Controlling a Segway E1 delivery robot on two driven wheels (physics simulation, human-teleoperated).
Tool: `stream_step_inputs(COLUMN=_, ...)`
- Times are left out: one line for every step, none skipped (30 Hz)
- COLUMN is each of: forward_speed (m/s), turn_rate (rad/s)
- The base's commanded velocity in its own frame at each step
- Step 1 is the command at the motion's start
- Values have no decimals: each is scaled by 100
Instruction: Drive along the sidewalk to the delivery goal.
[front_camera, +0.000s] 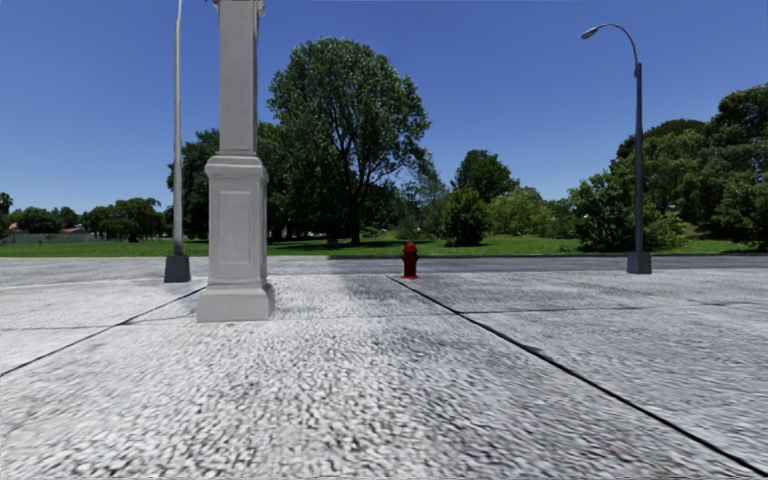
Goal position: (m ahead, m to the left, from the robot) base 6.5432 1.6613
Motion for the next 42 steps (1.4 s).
stream_step_inputs(forward_speed=179, turn_rate=18)
stream_step_inputs(forward_speed=179, turn_rate=19)
stream_step_inputs(forward_speed=179, turn_rate=19)
stream_step_inputs(forward_speed=179, turn_rate=19)
stream_step_inputs(forward_speed=179, turn_rate=19)
stream_step_inputs(forward_speed=179, turn_rate=19)
stream_step_inputs(forward_speed=179, turn_rate=19)
stream_step_inputs(forward_speed=179, turn_rate=20)
stream_step_inputs(forward_speed=179, turn_rate=20)
stream_step_inputs(forward_speed=179, turn_rate=21)
stream_step_inputs(forward_speed=179, turn_rate=21)
stream_step_inputs(forward_speed=178, turn_rate=21)
stream_step_inputs(forward_speed=169, turn_rate=21)
stream_step_inputs(forward_speed=152, turn_rate=21)
stream_step_inputs(forward_speed=144, turn_rate=22)
stream_step_inputs(forward_speed=141, turn_rate=23)
stream_step_inputs(forward_speed=141, turn_rate=24)
stream_step_inputs(forward_speed=140, turn_rate=25)
stream_step_inputs(forward_speed=140, turn_rate=25)
stream_step_inputs(forward_speed=140, turn_rate=25)
stream_step_inputs(forward_speed=139, turn_rate=25)
stream_step_inputs(forward_speed=139, turn_rate=25)
stream_step_inputs(forward_speed=139, turn_rate=25)
stream_step_inputs(forward_speed=139, turn_rate=25)
stream_step_inputs(forward_speed=139, turn_rate=25)
stream_step_inputs(forward_speed=137, turn_rate=25)
stream_step_inputs(forward_speed=137, turn_rate=25)
stream_step_inputs(forward_speed=136, turn_rate=25)
stream_step_inputs(forward_speed=136, turn_rate=25)
stream_step_inputs(forward_speed=136, turn_rate=25)
stream_step_inputs(forward_speed=136, turn_rate=25)
stream_step_inputs(forward_speed=135, turn_rate=28)
stream_step_inputs(forward_speed=135, turn_rate=29)
stream_step_inputs(forward_speed=135, turn_rate=30)
stream_step_inputs(forward_speed=135, turn_rate=30)
stream_step_inputs(forward_speed=135, turn_rate=30)
stream_step_inputs(forward_speed=135, turn_rate=24)
stream_step_inputs(forward_speed=135, turn_rate=18)
stream_step_inputs(forward_speed=135, turn_rate=14)
stream_step_inputs(forward_speed=135, turn_rate=13)
stream_step_inputs(forward_speed=135, turn_rate=12)
stream_step_inputs(forward_speed=135, turn_rate=12)
